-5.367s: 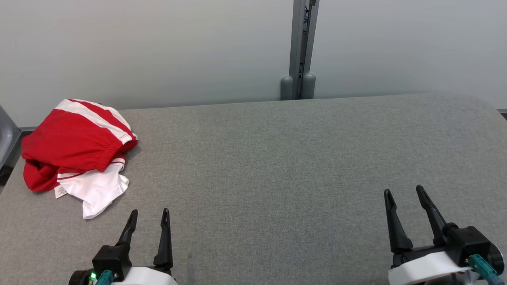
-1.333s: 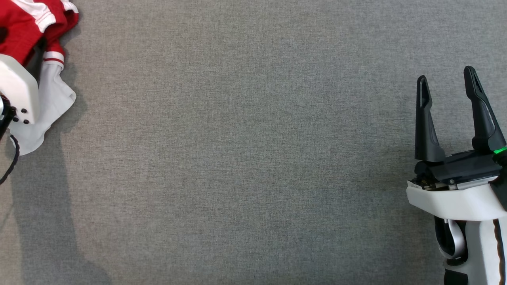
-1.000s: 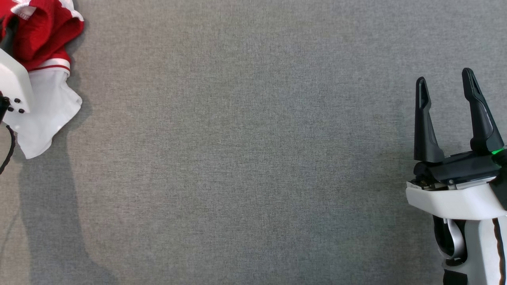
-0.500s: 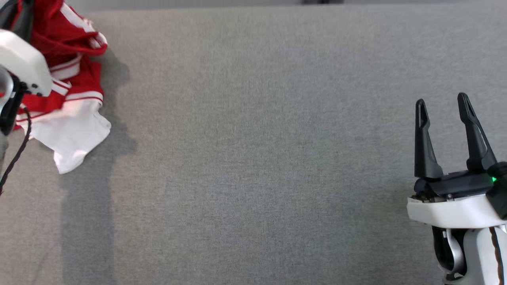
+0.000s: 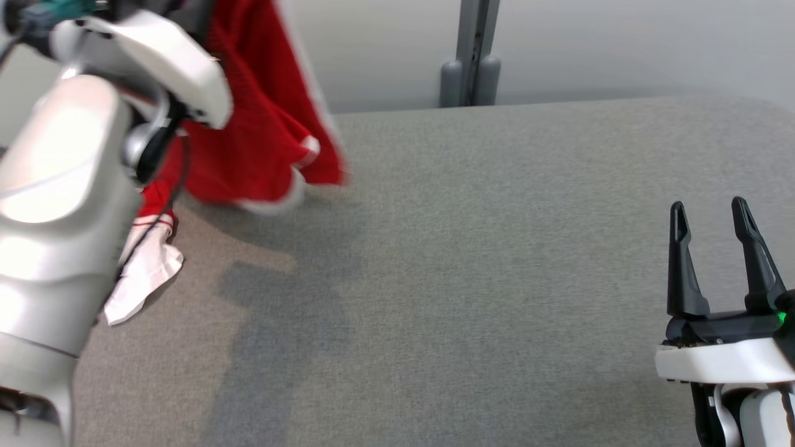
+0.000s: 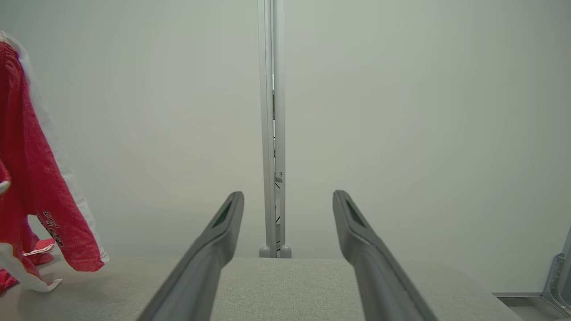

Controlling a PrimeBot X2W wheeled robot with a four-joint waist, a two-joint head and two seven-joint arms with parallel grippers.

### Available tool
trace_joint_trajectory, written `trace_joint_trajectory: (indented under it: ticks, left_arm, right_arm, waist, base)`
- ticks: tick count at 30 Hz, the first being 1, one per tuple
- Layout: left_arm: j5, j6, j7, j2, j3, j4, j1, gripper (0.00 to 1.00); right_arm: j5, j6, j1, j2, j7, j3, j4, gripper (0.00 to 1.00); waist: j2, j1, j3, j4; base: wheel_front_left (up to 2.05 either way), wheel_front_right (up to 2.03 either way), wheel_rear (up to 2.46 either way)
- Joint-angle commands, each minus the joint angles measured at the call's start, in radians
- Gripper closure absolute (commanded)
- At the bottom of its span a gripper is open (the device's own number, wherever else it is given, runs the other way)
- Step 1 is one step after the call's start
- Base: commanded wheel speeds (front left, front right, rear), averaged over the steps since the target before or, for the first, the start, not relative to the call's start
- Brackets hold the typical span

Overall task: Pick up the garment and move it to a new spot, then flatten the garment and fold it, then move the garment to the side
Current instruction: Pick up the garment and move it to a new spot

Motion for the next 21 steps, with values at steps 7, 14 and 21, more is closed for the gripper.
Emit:
trace_joint_trajectory:
  ticks: [7,14,21]
  left_arm:
    - [-0.059,-0.003,0.012,-0.097,-0.065,-0.137,0.002,1.00]
    - [-0.095,-0.002,-0.061,-0.212,-0.097,-0.174,-0.007,1.00]
    - [-0.086,-0.002,-0.140,-0.282,-0.067,-0.145,-0.021,1.00]
  right_arm:
    - [0.008,0.000,0.034,-0.006,0.000,-0.011,0.016,0.00]
    - [0.018,0.000,0.017,-0.006,0.000,0.008,0.020,0.00]
    - [0.034,0.000,-0.015,-0.006,0.000,0.038,0.025,0.00]
  waist:
    - [0.0000,0.0000,-0.068,-0.060]
    - [0.0000,0.0000,-0.051,-0.106]
    - [0.0000,0.0000,0.020,-0.185]
  base:
    - [0.00,0.00,0.00]
    - [0.00,0.00,0.00]
    - [0.00,0.00,0.00]
